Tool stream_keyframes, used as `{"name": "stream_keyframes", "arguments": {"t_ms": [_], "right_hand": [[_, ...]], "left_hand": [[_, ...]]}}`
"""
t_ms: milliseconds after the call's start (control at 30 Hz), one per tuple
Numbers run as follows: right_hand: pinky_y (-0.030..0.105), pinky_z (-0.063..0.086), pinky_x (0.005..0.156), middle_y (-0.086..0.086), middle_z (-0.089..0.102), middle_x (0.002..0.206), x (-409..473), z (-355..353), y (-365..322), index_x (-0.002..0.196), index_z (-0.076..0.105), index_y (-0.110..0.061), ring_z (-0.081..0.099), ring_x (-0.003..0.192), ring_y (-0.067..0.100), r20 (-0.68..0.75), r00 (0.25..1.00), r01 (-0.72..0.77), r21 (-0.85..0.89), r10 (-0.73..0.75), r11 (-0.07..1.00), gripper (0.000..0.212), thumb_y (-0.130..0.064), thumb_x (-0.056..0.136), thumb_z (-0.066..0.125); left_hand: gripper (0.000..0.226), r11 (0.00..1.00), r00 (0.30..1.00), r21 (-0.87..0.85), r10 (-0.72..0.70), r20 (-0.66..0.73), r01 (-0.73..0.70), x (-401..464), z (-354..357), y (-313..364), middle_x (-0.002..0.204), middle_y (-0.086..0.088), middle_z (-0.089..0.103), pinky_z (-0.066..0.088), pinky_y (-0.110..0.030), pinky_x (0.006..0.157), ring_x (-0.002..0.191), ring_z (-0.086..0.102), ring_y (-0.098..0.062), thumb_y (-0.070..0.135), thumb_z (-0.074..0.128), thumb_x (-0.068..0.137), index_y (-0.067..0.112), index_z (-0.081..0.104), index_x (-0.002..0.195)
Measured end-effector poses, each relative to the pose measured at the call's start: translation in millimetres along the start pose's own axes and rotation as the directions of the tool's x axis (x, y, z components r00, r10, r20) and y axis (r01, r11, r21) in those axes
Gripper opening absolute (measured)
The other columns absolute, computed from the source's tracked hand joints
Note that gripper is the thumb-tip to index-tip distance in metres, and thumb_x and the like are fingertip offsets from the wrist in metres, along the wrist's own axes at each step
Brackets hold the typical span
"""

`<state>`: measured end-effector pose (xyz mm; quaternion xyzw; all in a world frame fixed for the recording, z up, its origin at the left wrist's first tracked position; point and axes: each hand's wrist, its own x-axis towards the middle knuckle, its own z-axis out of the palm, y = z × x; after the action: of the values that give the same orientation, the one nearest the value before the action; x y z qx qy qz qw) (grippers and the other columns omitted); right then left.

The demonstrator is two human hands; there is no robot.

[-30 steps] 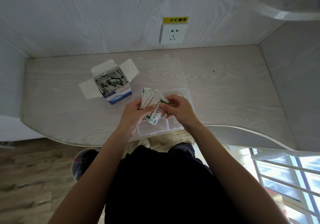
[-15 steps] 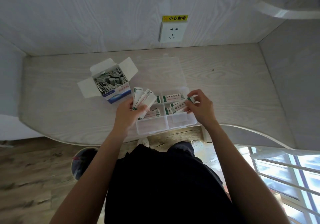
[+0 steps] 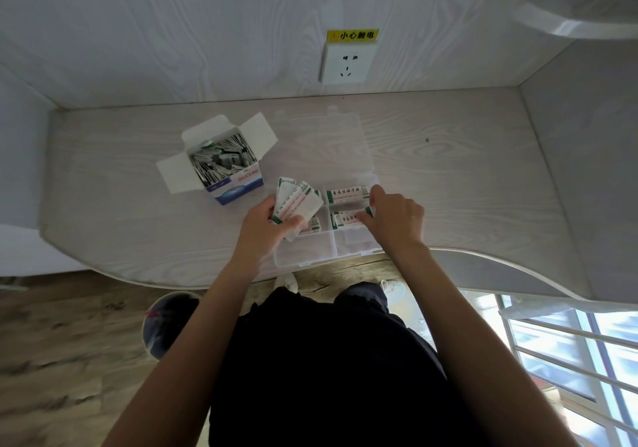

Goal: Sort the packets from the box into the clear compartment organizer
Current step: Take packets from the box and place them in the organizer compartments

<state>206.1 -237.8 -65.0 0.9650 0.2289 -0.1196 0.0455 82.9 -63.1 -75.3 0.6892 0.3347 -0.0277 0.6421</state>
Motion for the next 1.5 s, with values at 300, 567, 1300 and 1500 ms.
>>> {"name": "stream_keyframes", "arguments": {"t_ms": [300, 567, 1300, 1500], "right_hand": [[0.023, 0.038, 0.06, -0.004, 0.064, 0.09, -9.5, -9.1, -9.4, 0.095, 0.063, -0.016, 0.057, 0.066, 0.011, -0.078, 0.996, 0.062, 0.271, -0.042, 0.961, 0.021, -0.034, 0.094, 0.052], [0.022, 0.052, 0.052, 0.009, 0.067, 0.085, -9.7, -11.3, -36.8, 0.104, 0.06, -0.01, 0.063, 0.055, 0.011, 0.187, 0.982, -0.177, 0.963, -0.03, 0.204, 0.024, -0.003, 0.082, 0.068], [0.029, 0.048, 0.079, -0.003, 0.065, 0.099, 6.6, 0.6, 13.1, 0.092, 0.062, -0.019, 0.059, 0.086, 0.014, 0.018, 0.969, 0.214, 0.444, -0.247, 0.87, 0.009, -0.012, 0.086, 0.061], [0.024, 0.035, 0.065, 0.002, 0.068, 0.086, 2.3, 9.9, 3.4, 0.088, 0.068, -0.014, 0.059, 0.077, 0.022, -0.222, 0.937, 0.306, 0.151, -0.269, 0.94, 0.008, -0.009, 0.085, 0.063]], "left_hand": [[0.011, 0.993, 0.998, -0.104, -0.056, 0.014, 0.057, -0.4, 7.7, 7.6, 0.106, -0.003, 0.068, 0.051, -0.048, 0.09, 0.098, 0.065, -0.026, 0.031, 0.054, 0.093, 0.034, 0.061, 0.101], [0.016, 0.997, 1.0, -0.081, -0.005, 0.014, 0.006, -1.3, 14.3, 12.3, 0.093, 0.002, 0.066, 0.052, -0.021, 0.068, 0.081, 0.063, -0.01, 0.018, 0.055, 0.093, 0.019, 0.061, 0.108], [0.034, 0.676, 0.981, 0.712, 0.168, 0.098, -0.187, 15.1, -9.7, 13.5, 0.092, 0.003, 0.065, 0.036, -0.025, 0.063, 0.078, 0.052, -0.01, 0.034, 0.069, 0.08, 0.018, 0.065, 0.109], [0.037, 0.516, 0.95, 0.824, 0.301, 0.082, -0.234, 10.0, -3.2, 13.1, 0.078, 0.004, 0.06, 0.032, -0.024, 0.052, 0.07, 0.056, -0.015, 0.053, 0.056, 0.086, 0.018, 0.059, 0.099]]}}
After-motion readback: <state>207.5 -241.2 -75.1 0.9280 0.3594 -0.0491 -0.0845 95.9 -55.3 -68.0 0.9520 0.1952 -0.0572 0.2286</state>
